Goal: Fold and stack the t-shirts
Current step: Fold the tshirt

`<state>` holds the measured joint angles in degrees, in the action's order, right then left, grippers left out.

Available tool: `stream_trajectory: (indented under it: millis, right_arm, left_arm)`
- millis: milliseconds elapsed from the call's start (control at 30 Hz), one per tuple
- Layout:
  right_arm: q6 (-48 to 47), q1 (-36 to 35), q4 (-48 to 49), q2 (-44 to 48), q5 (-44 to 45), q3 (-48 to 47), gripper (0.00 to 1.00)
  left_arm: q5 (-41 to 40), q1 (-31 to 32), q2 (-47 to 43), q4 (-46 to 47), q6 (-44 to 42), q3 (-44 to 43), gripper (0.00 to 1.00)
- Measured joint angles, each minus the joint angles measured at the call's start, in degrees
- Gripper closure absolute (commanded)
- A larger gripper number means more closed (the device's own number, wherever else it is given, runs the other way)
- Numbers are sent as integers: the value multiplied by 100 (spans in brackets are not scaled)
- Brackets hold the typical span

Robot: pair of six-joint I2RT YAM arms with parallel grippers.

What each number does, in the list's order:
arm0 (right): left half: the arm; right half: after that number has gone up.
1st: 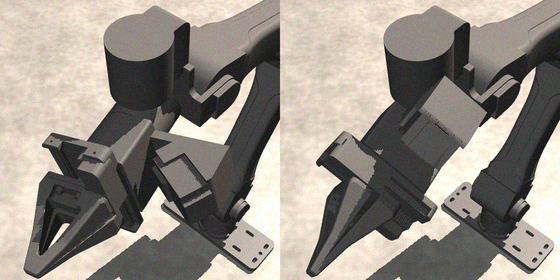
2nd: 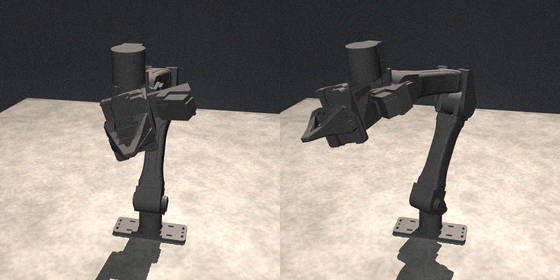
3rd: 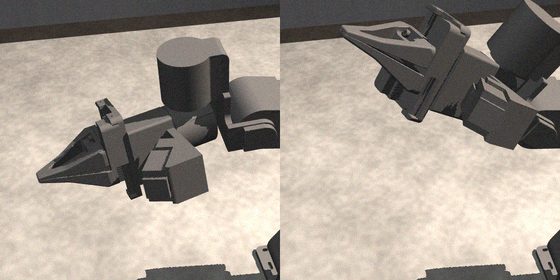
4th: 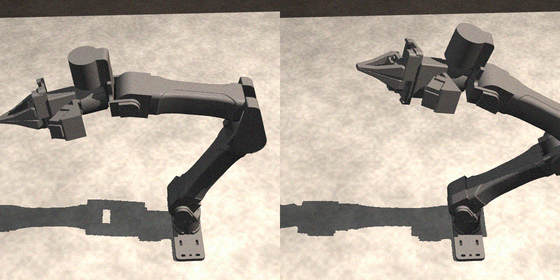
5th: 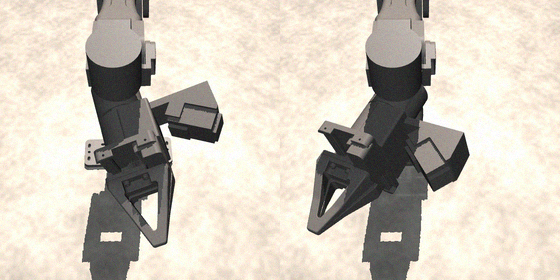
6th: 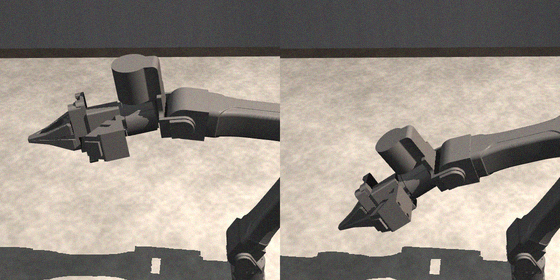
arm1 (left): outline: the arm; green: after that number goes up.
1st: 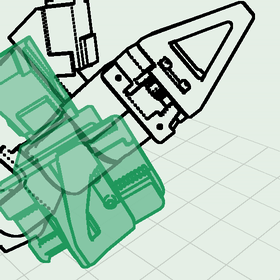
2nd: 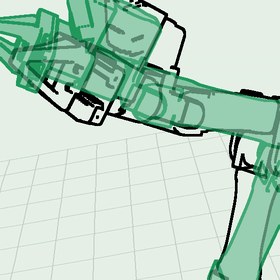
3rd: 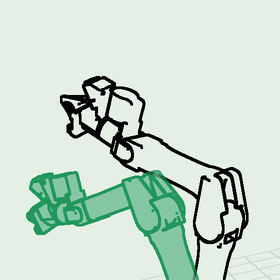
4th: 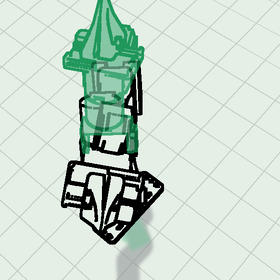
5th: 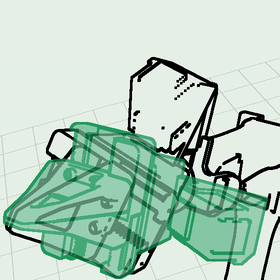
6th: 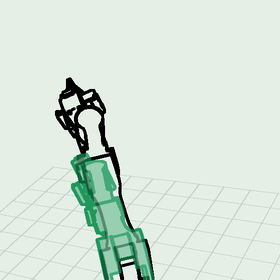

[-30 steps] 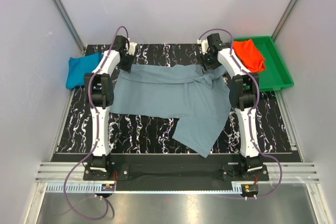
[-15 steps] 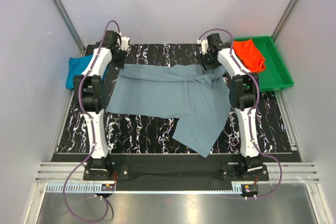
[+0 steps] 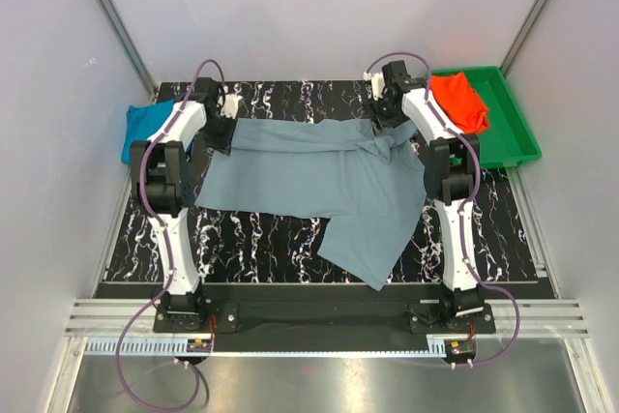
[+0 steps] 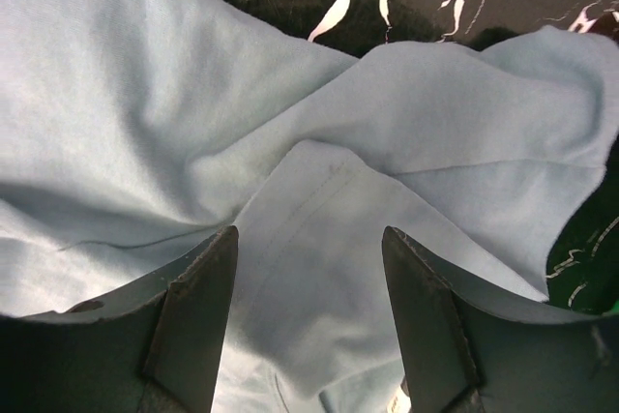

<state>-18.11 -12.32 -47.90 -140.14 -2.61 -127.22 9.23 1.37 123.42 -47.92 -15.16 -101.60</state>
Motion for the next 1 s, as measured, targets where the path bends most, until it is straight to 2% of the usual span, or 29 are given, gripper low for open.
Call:
stream_trajectory:
  millis: [100,167,300,533,800,1000]
  right_arm:
    - [0,-2,2,76,0,17,32]
    - [0,-4,4,114,2,31,32]
    - [-2,-9,2,175,4,101,32]
    - [-7,-13,4,210,13,219,32]
    - [-7,-13,4,216,13,221,32]
    - [-4,-13,7,219,13,221,32]
  left_arm:
    - [-44,0,15,-4,-13,-129,68]
    - [-81,-2,144,-116,-31,-560,61]
    - [-136,-2,520,-24,-42,-1499,54]
    - [-260,-4,1182,17,0,-2194,56]
    - [-326,-37,1705,4,66,-2492,60]
    - [-328,-57,1711,9,68,-2518,70]
